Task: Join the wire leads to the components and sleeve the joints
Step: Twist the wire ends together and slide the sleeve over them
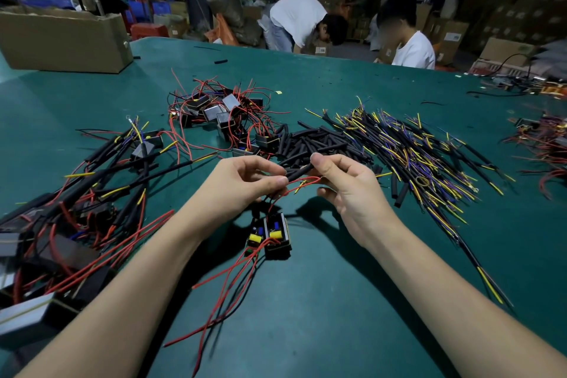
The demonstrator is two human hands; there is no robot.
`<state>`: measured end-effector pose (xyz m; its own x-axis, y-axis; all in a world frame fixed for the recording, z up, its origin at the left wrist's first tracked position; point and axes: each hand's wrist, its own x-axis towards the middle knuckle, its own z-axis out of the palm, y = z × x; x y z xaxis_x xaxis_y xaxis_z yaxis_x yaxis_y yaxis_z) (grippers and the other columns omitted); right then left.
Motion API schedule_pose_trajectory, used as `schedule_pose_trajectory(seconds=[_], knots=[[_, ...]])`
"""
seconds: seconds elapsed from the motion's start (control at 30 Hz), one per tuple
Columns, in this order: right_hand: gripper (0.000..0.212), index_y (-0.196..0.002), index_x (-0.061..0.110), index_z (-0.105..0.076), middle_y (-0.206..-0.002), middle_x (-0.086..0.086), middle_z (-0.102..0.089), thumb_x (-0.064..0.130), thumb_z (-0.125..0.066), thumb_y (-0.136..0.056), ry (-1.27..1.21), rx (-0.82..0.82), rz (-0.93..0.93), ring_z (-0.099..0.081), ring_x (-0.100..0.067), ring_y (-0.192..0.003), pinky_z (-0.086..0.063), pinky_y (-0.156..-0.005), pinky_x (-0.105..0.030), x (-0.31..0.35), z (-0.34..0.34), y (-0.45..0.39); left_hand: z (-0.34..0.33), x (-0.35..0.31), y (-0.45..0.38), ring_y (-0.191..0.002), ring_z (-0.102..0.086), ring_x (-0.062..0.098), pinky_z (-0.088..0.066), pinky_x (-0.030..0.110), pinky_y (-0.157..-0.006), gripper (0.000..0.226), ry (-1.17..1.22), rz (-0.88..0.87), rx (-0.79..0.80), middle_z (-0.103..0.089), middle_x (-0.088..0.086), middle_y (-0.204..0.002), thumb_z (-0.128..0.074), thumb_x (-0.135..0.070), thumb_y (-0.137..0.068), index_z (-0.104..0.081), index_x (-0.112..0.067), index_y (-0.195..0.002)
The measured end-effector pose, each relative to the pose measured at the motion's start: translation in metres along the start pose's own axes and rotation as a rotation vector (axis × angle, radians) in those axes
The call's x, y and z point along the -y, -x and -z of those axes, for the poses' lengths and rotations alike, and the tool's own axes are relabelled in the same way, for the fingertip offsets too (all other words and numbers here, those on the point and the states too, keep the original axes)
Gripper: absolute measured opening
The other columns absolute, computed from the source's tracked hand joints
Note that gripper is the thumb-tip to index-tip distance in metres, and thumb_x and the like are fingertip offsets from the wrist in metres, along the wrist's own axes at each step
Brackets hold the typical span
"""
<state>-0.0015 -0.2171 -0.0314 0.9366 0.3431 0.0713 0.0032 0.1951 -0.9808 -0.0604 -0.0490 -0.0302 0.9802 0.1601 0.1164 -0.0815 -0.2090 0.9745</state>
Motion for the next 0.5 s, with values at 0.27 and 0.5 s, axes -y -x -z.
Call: schedule_pose_trajectory(seconds=[0.27, 0.5], knots=[[0.023, -0.081, 0.019, -0.071, -0.076, 0.004, -0.069, 0.036, -0.073, -0.066, 0.074, 0.061, 0.033, -0.062, -0.01, -0.074, -0.04, -0.068, -0.024, -0.0002, 0.001, 0.0008, -0.0002, 0.0011, 0.0009, -0.072, -0.062, 0.005, -0.045, 0.012, -0.064, 0.021, -0.044, 0.008, 0.064, -0.074, 0.002, -0.079, -0.065, -0.032, -0.086, -0.074, -0.013, -0.084], [0.004, -0.085, 0.015, -0.073, -0.067, 0.008, -0.068, 0.015, -0.069, -0.084, 0.229, 0.154, 0.134, -0.058, -0.001, -0.064, -0.043, -0.058, -0.01, -0.0038, -0.0015, 0.004, -0.0023, -0.0035, 0.0037, -0.069, -0.061, 0.006, -0.045, 0.015, -0.064, 0.019, 0.07, 0.026, 0.135, -0.07, 0.0, -0.072, -0.064, -0.029, -0.085, -0.073, -0.013, -0.089]])
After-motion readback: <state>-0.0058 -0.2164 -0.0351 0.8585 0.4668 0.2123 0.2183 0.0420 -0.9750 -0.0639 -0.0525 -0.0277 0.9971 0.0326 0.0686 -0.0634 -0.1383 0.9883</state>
